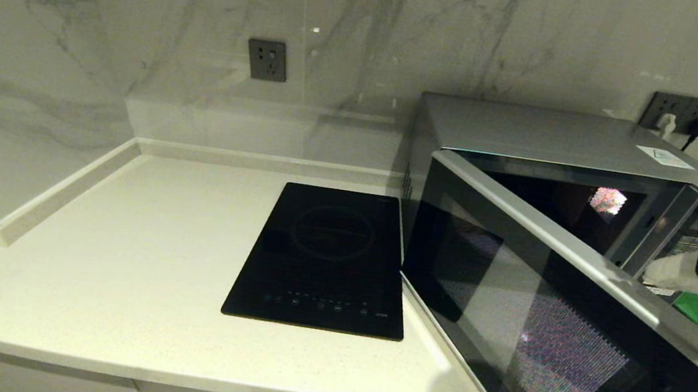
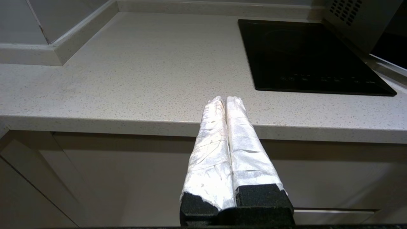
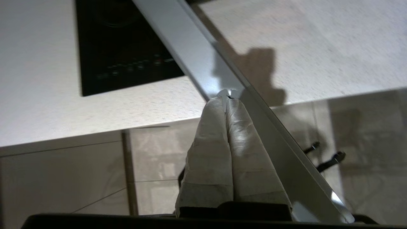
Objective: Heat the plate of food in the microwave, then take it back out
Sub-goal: Close the microwave oven
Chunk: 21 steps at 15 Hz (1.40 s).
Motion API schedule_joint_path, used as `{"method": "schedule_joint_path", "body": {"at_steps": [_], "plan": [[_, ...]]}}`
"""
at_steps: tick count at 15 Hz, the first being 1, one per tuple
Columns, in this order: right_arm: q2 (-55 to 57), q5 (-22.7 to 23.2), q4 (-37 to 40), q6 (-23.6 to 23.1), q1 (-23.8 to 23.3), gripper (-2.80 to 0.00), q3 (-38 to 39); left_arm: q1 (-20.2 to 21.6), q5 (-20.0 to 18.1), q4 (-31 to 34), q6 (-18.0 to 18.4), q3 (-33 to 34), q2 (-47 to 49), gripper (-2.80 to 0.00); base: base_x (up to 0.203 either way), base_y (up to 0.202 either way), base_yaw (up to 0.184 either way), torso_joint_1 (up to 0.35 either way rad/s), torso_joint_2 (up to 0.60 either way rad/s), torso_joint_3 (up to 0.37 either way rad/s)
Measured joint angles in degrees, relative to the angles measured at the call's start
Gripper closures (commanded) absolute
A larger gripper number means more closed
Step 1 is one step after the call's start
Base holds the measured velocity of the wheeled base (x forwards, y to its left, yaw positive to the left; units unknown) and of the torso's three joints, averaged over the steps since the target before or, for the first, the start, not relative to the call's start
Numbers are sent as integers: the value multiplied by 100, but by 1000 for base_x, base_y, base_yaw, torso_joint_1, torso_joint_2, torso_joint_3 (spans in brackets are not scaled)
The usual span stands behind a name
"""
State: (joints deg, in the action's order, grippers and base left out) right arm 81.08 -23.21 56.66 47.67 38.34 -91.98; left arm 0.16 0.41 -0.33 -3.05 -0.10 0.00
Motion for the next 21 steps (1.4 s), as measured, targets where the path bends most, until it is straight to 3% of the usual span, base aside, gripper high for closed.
{"method": "schedule_joint_path", "body": {"at_steps": [3, 8, 14, 17, 21], "plan": [[-229, 408, -302, -452, 1, 0, 36, 0, 1, 2, -1, 0, 0, 0, 0, 0, 0, 0, 0, 0], [-341, 987, -20, -890, 16, 0, 493, 0, 0, 2, -1, 0, 0, 0, 0, 0, 0, 0, 0, 0], [-349, 1116, 5, -1055, 7, 0, 924, 0, 2, 1, 0, 0, 0, 0, 0, 0, 0, 0, 0, 0], [-235, 563, -218, -889, 7, 0, 953, 0, 0, 1, 0, 0, 0, 0, 0, 0, 0, 0, 0, 0], [210, -989, -900, -434, -128, 0, 1058, 0, 2, 2, -1, 0, 0, 0, 0, 0, 0, 0, 0, 0]]}}
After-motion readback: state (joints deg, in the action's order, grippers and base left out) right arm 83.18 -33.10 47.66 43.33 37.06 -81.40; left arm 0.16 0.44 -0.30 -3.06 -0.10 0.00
